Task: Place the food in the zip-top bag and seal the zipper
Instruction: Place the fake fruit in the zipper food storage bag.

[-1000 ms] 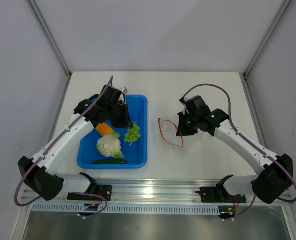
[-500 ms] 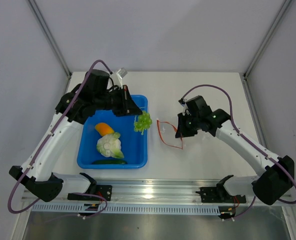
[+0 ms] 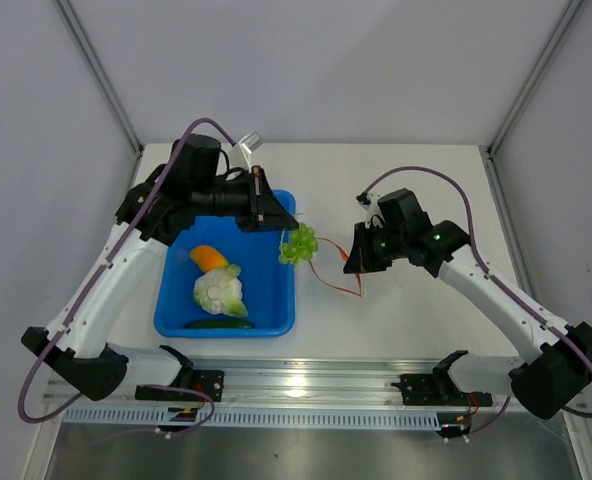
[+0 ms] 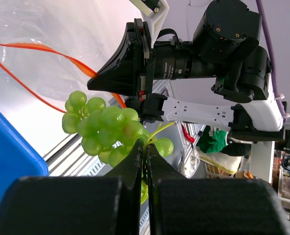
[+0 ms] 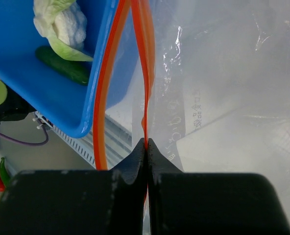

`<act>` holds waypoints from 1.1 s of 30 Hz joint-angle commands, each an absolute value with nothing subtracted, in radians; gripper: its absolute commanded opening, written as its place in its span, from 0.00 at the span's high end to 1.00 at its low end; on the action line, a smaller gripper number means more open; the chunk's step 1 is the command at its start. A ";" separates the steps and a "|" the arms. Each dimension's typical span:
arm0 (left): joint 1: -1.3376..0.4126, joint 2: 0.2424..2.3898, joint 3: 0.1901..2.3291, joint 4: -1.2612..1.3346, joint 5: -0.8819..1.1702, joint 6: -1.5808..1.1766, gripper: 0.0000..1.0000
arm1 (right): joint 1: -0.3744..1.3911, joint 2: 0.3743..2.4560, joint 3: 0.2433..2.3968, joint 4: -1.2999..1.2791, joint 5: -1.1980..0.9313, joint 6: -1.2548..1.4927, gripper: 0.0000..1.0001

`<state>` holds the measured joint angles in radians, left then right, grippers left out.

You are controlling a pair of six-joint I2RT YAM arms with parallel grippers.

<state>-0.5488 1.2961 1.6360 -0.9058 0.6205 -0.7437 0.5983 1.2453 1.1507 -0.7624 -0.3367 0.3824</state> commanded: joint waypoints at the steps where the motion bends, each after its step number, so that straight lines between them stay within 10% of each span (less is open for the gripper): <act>1: -0.561 1.298 1.628 -0.827 0.681 -0.793 0.99 | 0.604 1.206 1.195 -0.713 -0.383 0.383 1.00; 33: -0.638 1.477 1.591 -0.755 0.666 -0.930 0.99 | 0.633 1.092 1.178 -0.729 -0.402 0.364 1.00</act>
<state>-0.6289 1.4624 1.5356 -0.7219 0.6662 -0.8944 0.6159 1.1172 1.1736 -0.7395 -0.4076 0.3874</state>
